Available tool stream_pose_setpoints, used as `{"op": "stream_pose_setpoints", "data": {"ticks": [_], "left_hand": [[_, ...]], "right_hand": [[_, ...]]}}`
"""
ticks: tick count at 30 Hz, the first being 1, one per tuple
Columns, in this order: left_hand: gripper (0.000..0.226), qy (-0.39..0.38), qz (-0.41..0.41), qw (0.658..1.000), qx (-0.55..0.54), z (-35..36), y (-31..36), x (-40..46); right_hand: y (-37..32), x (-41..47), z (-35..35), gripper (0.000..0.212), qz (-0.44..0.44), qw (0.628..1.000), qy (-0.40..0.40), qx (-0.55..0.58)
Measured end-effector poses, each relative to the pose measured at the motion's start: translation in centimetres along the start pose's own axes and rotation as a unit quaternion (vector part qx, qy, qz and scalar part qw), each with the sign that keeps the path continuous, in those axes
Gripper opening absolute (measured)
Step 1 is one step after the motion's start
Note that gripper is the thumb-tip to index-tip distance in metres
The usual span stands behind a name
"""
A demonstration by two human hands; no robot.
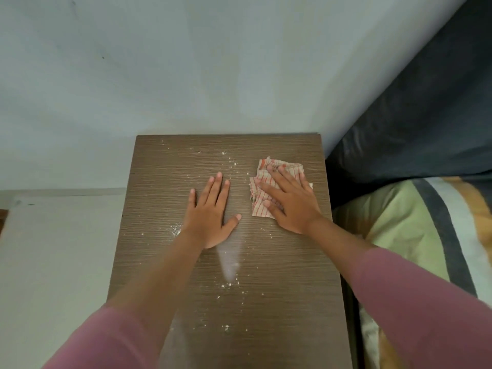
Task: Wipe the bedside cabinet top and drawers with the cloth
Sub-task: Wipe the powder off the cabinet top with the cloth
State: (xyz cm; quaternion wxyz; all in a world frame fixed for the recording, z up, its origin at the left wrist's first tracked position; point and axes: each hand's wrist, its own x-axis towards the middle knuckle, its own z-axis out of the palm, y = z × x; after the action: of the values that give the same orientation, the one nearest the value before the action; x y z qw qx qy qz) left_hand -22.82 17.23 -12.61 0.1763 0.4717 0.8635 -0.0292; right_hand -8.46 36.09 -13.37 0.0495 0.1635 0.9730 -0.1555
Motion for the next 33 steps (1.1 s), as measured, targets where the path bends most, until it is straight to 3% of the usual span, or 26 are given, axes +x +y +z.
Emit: {"op": "stream_pose_setpoints", "data": {"ticks": [5, 15, 33], "left_hand": [[0.082, 0.042, 0.037, 0.998, -0.041, 0.4, 1.5, -6.0], [0.076, 0.029, 0.056, 0.994, -0.093, 8.1, 1.5, -24.1], [0.079, 0.07, 0.04, 0.996, -0.031, 10.3, 1.9, -25.3]], "right_hand": [[-2.3, -4.0, 1.1, 0.052, 0.02, 1.0, 0.019, 0.009], [-6.9, -12.9, 4.1, 0.052, 0.055, 0.998, 0.034, 0.007], [-11.0, -22.4, 7.3, 0.05, 0.05, 0.996, 0.065, 0.022]]}}
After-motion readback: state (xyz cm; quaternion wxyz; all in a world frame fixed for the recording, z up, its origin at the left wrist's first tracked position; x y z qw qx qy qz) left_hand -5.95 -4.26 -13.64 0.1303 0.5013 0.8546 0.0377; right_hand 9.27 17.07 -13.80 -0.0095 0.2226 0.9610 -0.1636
